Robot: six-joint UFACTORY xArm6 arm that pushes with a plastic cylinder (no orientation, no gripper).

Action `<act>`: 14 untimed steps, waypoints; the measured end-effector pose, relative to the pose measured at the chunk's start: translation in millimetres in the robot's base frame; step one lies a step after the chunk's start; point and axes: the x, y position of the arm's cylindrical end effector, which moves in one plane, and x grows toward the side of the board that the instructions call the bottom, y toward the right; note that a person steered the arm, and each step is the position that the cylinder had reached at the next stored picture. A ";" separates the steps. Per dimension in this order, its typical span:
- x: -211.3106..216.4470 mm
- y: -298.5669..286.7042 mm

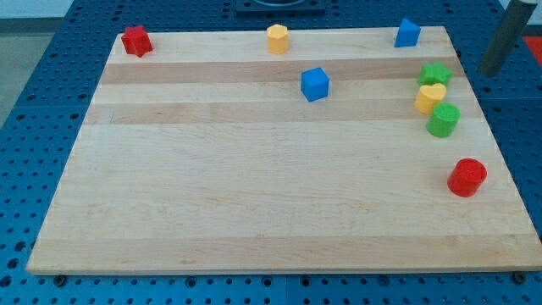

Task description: Push the green star left below the cube

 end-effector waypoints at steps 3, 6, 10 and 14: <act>9.9 -16.2; 9.7 -71.9; 50.3 -187.3; 121.0 -212.1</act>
